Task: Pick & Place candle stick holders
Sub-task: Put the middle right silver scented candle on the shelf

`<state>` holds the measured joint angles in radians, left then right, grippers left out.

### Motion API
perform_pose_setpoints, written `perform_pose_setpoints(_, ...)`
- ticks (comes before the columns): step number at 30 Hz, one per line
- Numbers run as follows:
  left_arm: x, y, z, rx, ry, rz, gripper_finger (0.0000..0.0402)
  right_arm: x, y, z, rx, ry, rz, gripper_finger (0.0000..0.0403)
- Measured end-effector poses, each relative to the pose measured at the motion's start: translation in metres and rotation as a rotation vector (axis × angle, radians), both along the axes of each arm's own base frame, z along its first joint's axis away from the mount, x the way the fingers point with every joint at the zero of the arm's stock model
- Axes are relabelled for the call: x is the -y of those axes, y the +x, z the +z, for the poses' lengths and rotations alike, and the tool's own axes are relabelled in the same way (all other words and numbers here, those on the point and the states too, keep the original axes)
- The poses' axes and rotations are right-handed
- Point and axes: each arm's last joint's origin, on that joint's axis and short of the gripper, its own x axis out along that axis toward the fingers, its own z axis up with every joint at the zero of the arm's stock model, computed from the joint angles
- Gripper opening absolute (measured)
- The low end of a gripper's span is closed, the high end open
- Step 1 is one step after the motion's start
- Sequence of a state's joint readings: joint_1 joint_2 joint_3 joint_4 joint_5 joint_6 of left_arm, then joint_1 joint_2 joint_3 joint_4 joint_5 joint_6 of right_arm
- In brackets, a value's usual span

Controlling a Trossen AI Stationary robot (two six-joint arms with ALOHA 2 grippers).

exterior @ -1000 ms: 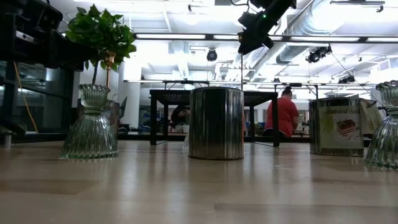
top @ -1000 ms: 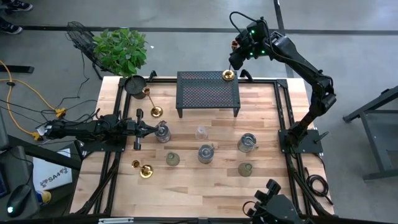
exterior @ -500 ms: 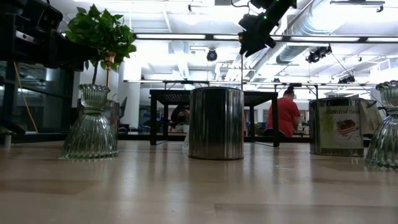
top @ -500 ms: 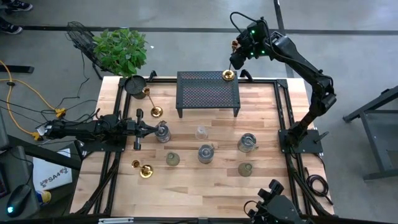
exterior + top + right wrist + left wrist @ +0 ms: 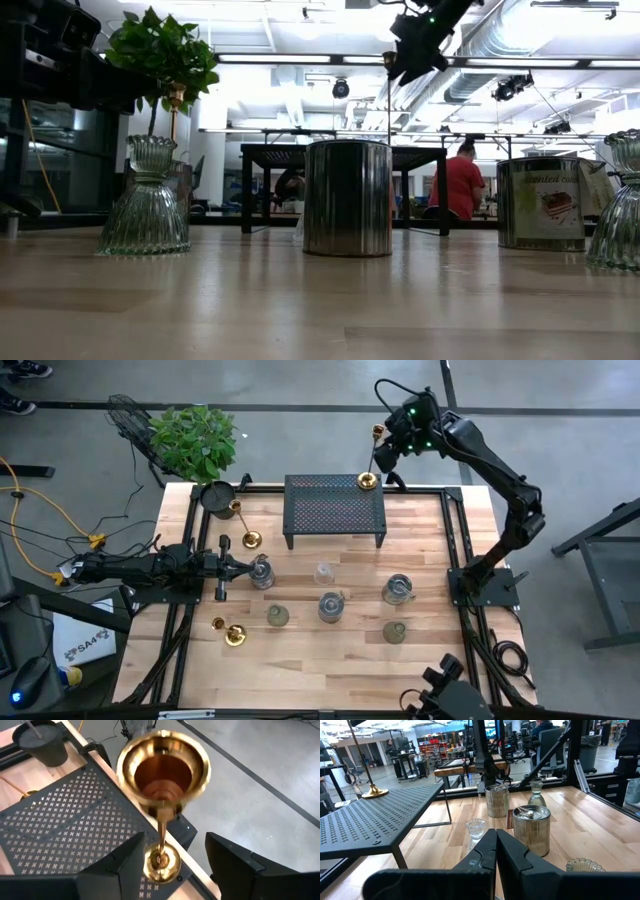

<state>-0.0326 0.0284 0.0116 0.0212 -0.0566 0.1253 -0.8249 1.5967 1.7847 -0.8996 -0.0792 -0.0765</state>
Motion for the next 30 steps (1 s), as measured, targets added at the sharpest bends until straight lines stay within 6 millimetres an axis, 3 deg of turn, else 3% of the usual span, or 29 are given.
perform_pose_setpoints(6, 0.0, 0.0, 0.0, 0.0, 0.0, 0.0, 0.0, -0.014, -0.01, 0.001, -0.052, 0.069, 0.0, 0.0201)
perform_pose_setpoints(13, 0.0, 0.0, 0.0, 0.0, 0.0, 0.0, 0.0, -0.042, -0.015, -0.013, -0.225, 0.286, 0.014, 0.0201)
perform_pose_setpoints(18, 0.0, 0.0, 0.0, 0.0, 0.0, 0.0, 0.0, -0.069, -0.014, -0.018, -0.338, 0.401, 0.035, 0.0201)
perform_pose_setpoints(23, 0.0, 0.0, 0.0, 0.0, 0.0, 0.0, 0.0, -0.101, -0.014, -0.013, -0.393, 0.391, 0.036, 0.0201)
perform_pose_setpoints(30, 0.0, 0.0, 0.0, 0.0, 0.0, 0.0, 0.0, -0.15, -0.039, -0.03, -0.362, 0.419, -0.01, 0.0201)
